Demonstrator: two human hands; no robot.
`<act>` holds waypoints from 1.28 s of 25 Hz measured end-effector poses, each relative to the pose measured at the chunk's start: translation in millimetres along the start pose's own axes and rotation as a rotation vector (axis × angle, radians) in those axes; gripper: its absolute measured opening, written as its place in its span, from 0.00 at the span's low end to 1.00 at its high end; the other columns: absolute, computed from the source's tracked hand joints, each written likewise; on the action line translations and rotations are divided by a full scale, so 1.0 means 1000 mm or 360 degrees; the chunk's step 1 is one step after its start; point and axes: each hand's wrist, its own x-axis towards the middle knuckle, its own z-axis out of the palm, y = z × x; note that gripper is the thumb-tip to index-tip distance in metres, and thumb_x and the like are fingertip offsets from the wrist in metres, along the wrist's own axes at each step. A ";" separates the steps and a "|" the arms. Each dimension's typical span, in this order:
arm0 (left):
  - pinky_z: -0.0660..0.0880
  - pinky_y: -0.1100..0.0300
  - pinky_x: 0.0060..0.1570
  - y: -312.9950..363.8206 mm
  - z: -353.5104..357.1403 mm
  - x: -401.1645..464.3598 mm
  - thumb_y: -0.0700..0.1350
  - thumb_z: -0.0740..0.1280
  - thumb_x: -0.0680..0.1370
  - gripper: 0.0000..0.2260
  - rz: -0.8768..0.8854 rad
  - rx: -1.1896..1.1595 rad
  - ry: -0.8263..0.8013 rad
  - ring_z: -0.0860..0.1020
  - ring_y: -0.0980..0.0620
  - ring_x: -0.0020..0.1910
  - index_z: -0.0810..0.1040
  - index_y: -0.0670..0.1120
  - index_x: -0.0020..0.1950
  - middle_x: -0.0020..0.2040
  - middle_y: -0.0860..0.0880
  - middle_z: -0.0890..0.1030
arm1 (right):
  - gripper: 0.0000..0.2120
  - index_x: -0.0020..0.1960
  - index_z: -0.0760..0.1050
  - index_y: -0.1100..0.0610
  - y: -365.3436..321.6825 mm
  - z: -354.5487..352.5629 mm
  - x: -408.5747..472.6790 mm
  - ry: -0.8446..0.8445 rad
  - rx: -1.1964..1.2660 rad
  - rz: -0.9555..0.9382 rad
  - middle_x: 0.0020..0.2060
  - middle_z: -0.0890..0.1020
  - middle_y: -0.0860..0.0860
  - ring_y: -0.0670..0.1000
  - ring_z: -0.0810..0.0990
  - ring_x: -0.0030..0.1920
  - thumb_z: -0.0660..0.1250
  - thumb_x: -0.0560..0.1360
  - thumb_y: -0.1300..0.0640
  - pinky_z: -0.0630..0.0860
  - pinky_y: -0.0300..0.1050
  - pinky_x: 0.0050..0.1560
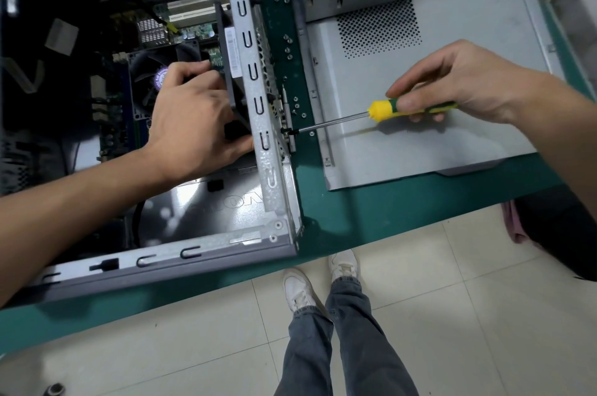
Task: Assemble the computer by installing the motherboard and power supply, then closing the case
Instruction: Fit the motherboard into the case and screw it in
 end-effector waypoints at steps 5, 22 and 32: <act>0.64 0.51 0.52 -0.002 -0.001 0.000 0.63 0.49 0.82 0.28 -0.0006 0.0005 0.0000 0.71 0.48 0.34 0.73 0.49 0.31 0.31 0.55 0.64 | 0.10 0.41 0.83 0.54 0.003 0.000 -0.005 -0.0047 0.0376 0.0133 0.37 0.83 0.56 0.52 0.82 0.35 0.80 0.62 0.55 0.79 0.38 0.36; 0.64 0.51 0.52 -0.003 0.001 -0.003 0.62 0.50 0.82 0.28 0.0044 -0.0027 0.0024 0.74 0.45 0.37 0.75 0.47 0.33 0.29 0.47 0.76 | 0.08 0.41 0.76 0.56 -0.001 0.019 -0.014 0.0423 0.0054 0.0252 0.34 0.82 0.54 0.51 0.81 0.32 0.70 0.77 0.53 0.69 0.36 0.24; 0.63 0.51 0.53 -0.002 -0.002 -0.002 0.64 0.49 0.82 0.29 0.0016 -0.0056 -0.0012 0.75 0.44 0.37 0.75 0.47 0.33 0.29 0.46 0.77 | 0.09 0.42 0.77 0.55 0.009 0.026 -0.030 0.0422 0.0128 0.0251 0.34 0.78 0.53 0.50 0.75 0.31 0.66 0.79 0.53 0.70 0.38 0.28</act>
